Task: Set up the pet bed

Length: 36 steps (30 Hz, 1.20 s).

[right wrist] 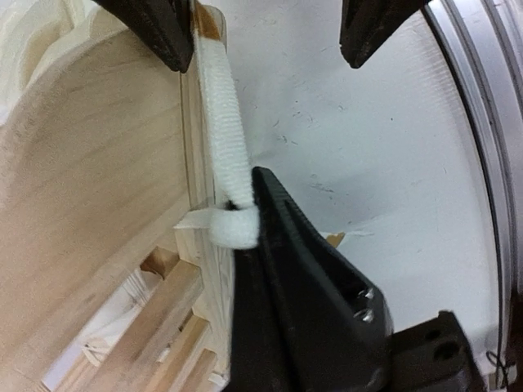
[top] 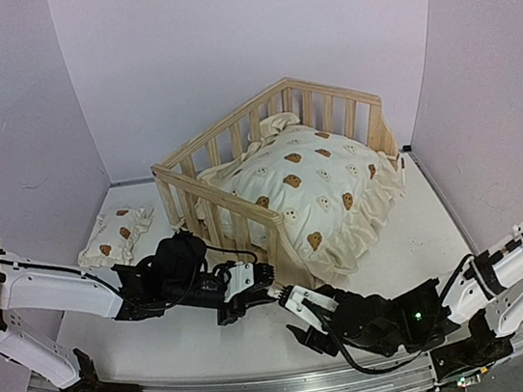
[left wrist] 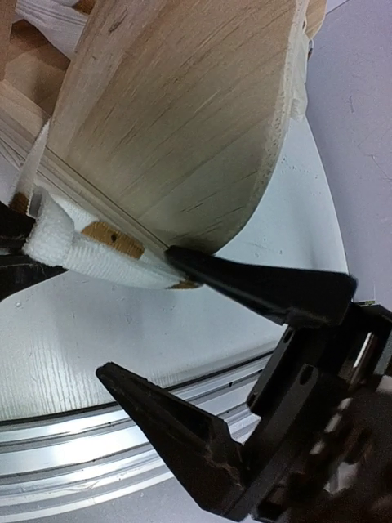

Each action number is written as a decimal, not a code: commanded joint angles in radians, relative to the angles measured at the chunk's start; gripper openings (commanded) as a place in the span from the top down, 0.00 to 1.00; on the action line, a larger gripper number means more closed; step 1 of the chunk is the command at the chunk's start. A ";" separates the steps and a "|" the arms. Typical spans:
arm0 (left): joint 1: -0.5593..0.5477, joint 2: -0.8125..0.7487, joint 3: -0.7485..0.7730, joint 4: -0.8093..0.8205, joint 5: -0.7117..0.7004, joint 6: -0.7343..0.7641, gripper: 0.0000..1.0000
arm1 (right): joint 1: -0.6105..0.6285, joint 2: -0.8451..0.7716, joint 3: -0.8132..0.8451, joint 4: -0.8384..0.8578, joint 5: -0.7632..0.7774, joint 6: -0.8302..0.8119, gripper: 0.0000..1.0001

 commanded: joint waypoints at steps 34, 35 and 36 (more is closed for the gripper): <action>0.021 0.033 0.082 0.001 -0.002 -0.056 1.00 | 0.074 0.160 -0.052 0.444 0.061 -0.435 0.24; 0.023 0.033 0.083 0.001 -0.002 -0.055 1.00 | 0.079 0.171 -0.046 0.451 0.082 -0.460 0.24; 0.024 0.034 0.083 0.001 -0.002 -0.052 1.00 | 0.082 0.182 -0.040 0.452 0.094 -0.481 0.23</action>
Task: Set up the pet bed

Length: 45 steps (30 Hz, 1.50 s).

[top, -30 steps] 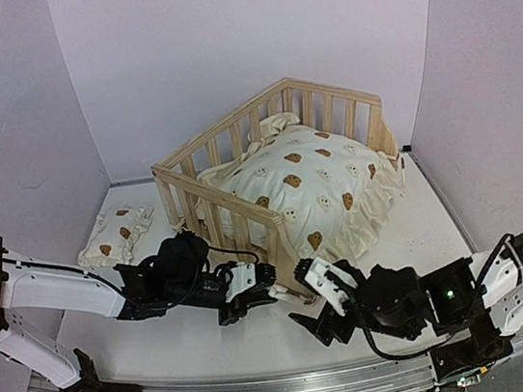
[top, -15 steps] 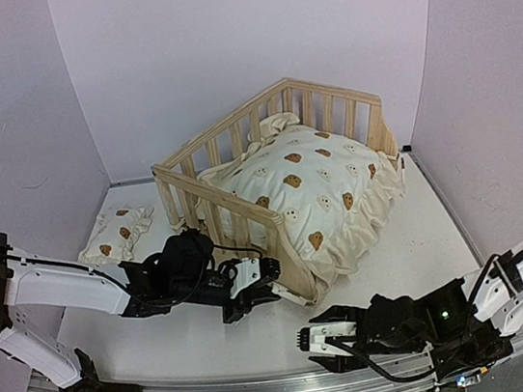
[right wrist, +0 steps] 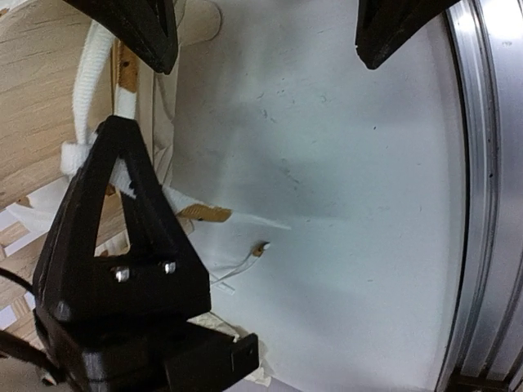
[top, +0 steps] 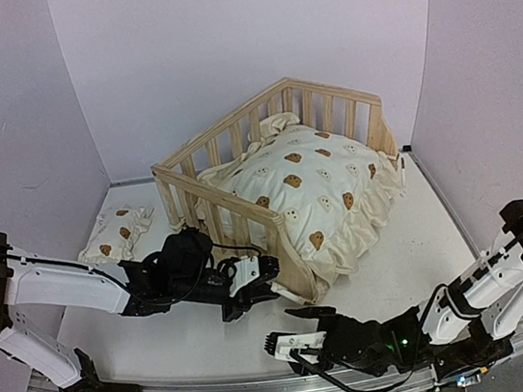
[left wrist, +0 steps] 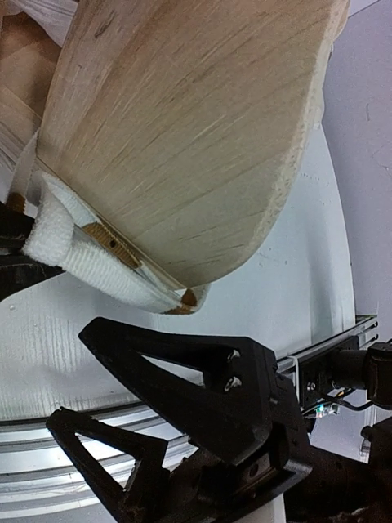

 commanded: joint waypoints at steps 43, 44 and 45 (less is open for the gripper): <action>0.029 0.000 0.052 0.005 0.052 -0.043 1.00 | -0.005 -0.045 0.002 -0.056 -0.078 0.429 0.17; 0.028 0.002 0.054 0.005 0.054 -0.046 1.00 | -0.005 -0.056 -0.012 -0.045 -0.079 0.454 0.17; 0.029 0.006 0.056 0.005 0.057 -0.046 1.00 | -0.005 -0.059 -0.024 -0.025 -0.070 0.494 0.17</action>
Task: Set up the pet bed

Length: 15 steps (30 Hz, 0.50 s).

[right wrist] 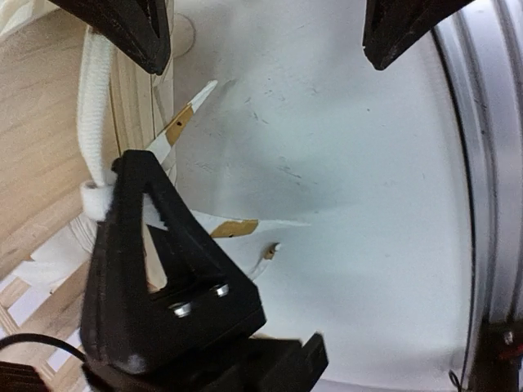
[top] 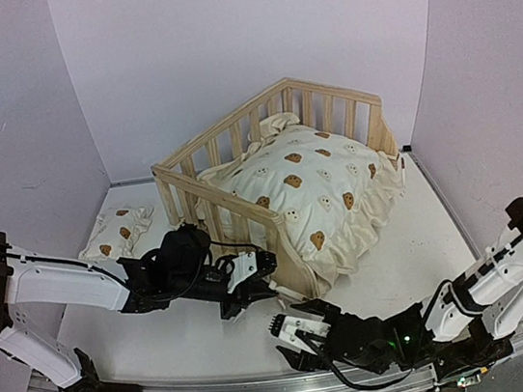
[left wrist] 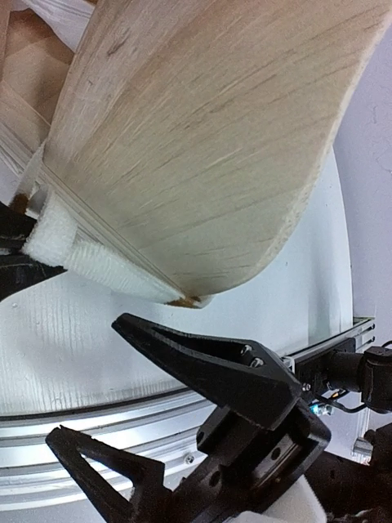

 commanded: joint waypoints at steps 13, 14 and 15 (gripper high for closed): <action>0.006 -0.007 0.054 0.006 0.092 -0.080 1.00 | 0.001 0.274 -0.052 0.519 0.168 0.327 0.24; 0.006 -0.009 0.054 -0.004 0.104 -0.086 1.00 | 0.001 0.294 -0.047 0.552 0.197 0.320 0.24; 0.006 -0.010 0.057 -0.016 0.120 -0.090 1.00 | 0.001 0.316 -0.044 0.589 0.217 0.300 0.23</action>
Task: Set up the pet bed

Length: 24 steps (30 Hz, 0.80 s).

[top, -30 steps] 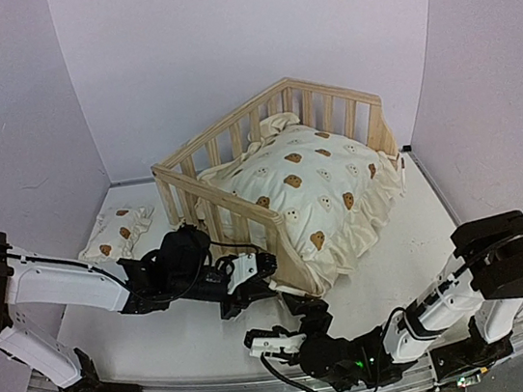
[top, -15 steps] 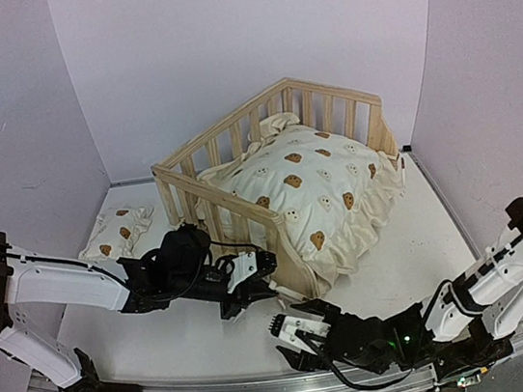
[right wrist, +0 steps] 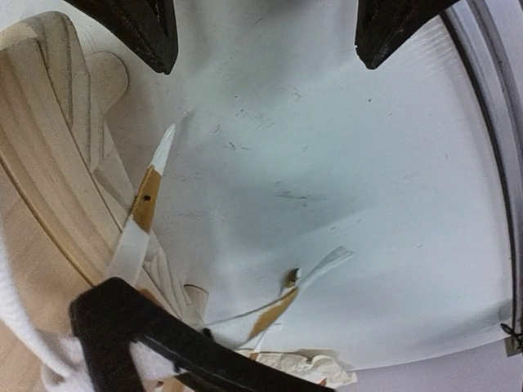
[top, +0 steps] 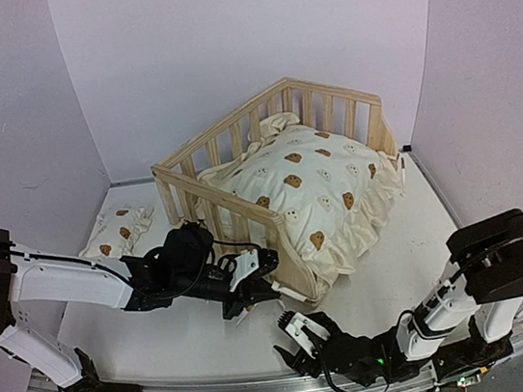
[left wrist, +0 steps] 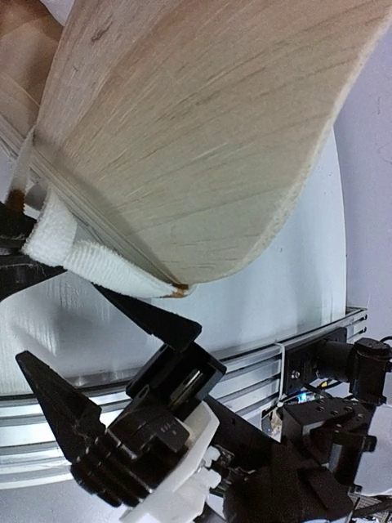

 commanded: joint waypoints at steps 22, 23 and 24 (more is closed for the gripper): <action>0.007 0.012 0.079 -0.117 0.136 -0.036 1.00 | -0.091 0.319 0.138 0.546 0.264 -0.163 0.30; 0.008 0.012 0.079 -0.117 0.137 -0.034 1.00 | -0.098 0.324 0.139 0.555 0.258 -0.165 0.29; 0.009 0.012 0.080 -0.117 0.140 -0.034 1.00 | -0.105 0.332 0.142 0.565 0.247 -0.170 0.29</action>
